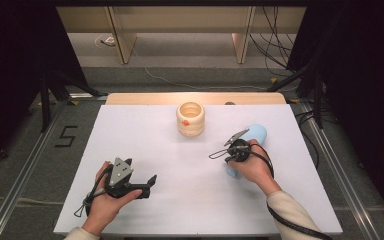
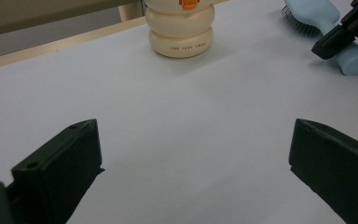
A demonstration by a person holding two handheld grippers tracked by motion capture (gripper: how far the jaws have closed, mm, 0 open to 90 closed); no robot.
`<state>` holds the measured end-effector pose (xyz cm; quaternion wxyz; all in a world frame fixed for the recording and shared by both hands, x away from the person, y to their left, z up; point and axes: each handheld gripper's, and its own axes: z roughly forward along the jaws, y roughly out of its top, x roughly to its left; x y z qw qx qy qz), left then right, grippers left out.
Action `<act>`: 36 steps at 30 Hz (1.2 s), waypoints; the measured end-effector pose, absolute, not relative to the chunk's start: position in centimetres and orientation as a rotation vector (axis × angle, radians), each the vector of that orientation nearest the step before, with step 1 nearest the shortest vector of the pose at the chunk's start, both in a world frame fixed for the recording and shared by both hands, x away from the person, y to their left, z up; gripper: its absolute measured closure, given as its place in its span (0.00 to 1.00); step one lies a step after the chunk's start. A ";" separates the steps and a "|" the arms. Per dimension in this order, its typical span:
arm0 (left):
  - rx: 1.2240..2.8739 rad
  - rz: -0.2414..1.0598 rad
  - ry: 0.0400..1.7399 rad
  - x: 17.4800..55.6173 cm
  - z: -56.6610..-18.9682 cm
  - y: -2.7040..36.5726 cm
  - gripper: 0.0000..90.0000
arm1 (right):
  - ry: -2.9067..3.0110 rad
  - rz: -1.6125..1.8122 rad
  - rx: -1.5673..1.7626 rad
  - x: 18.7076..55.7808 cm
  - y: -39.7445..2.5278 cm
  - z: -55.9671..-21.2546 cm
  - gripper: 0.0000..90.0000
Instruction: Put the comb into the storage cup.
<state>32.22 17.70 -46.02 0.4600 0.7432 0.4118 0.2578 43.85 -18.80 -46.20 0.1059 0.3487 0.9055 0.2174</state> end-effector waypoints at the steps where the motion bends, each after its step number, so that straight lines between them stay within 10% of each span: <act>1: 1.828 0.634 1.014 32.2 -46.0 17.7 0.02 | 2.678 0.627 1.036 43.8 -18.9 -46.1 1.00; 36: 1.832 0.638 1.009 32.0 -45.9 17.6 0.02 | 2.688 0.465 1.231 42.0 -25.0 -45.5 1.00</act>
